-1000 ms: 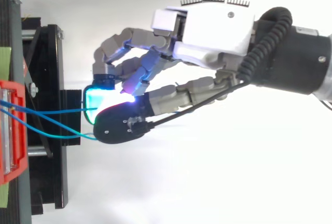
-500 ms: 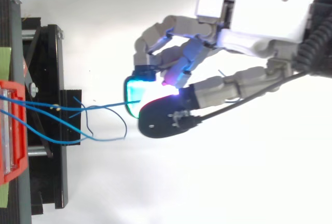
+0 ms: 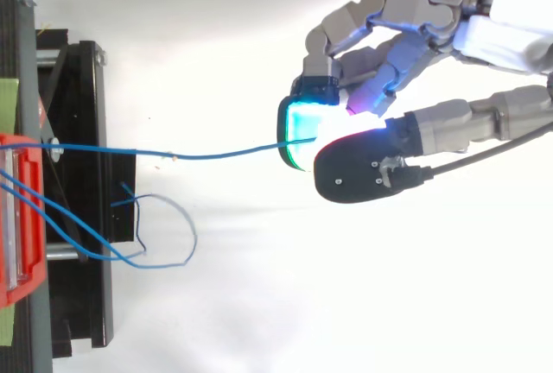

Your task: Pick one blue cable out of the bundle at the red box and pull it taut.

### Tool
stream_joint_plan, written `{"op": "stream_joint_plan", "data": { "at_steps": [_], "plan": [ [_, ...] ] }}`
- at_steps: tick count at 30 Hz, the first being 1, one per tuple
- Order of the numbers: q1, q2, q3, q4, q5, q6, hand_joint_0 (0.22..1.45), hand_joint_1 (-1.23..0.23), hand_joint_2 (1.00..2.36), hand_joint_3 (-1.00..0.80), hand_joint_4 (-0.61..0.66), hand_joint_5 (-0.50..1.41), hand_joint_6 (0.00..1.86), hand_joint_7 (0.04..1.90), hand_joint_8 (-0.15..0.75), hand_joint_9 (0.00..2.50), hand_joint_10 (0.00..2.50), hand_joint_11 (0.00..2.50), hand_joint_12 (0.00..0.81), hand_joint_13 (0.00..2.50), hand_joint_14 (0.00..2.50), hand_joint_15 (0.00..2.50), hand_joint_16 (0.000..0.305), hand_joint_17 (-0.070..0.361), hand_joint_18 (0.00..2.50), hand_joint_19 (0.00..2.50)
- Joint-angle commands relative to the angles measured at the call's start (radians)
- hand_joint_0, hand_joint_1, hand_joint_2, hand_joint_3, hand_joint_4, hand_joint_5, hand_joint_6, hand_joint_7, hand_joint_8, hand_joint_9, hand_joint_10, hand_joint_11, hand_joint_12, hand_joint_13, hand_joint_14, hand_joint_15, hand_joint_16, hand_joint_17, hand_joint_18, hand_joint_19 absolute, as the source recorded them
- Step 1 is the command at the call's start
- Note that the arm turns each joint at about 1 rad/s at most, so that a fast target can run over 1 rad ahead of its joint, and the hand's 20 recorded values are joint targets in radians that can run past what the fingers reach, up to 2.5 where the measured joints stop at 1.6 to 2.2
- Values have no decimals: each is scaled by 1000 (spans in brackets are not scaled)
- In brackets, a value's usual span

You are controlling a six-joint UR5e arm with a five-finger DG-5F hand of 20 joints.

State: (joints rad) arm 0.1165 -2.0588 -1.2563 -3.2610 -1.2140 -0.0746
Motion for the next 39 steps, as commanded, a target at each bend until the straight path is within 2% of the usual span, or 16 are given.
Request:
{"op": "stream_joint_plan", "data": {
  "at_steps": [1,7,8,11,39],
  "plan": [
    [0,0,-2,12,2,-1,597,-854,1022,-32,-43,-94,840,1118,337,1056,13,571,367,530,6,150,55,124,573,206],
    [0,0,-2,66,2,-34,597,-849,1023,-40,-49,-97,842,1110,333,1035,12,564,366,518,6,144,55,123,563,209],
    [0,2,-2,106,1,-63,597,-849,1022,-40,-49,-97,842,1109,333,1033,15,565,365,518,7,151,55,123,563,209],
    [0,0,-2,129,1,-79,596,-848,1022,-36,-54,-97,842,1108,333,1032,15,566,366,516,5,147,55,123,560,210],
    [-3,0,-2,132,2,-80,603,-854,1020,-33,-55,-95,845,1073,334,1005,10,487,363,509,4,98,54,122,560,172]
  ]
}}
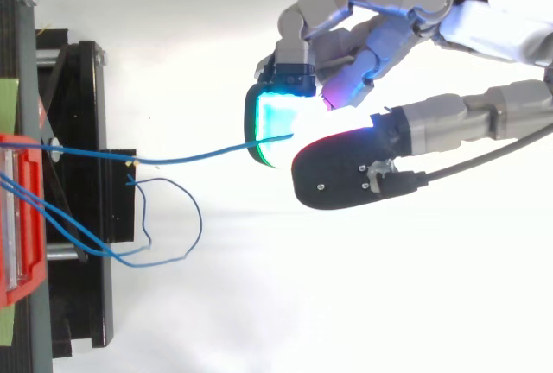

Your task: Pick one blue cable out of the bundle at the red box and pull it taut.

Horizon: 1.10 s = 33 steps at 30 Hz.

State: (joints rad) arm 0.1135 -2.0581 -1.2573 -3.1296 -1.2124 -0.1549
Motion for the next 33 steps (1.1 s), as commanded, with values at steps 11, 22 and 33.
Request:
{"op": "stream_joint_plan", "data": {
  "at_steps": [11,22,33],
  "plan": [
    [0,0,-1,0,1,0,603,-852,1020,-36,-51,-94,845,1067,338,1006,10,485,364,511,4,104,55,124,558,170],
    [0,0,-1,0,1,0,601,-849,1018,-38,-52,-95,847,1053,341,999,10,493,372,503,6,110,55,125,548,166],
    [0,0,1,0,1,0,599,-848,1019,-40,-57,-95,847,1058,340,983,12,461,372,489,3,97,56,127,537,162]
  ]
}}
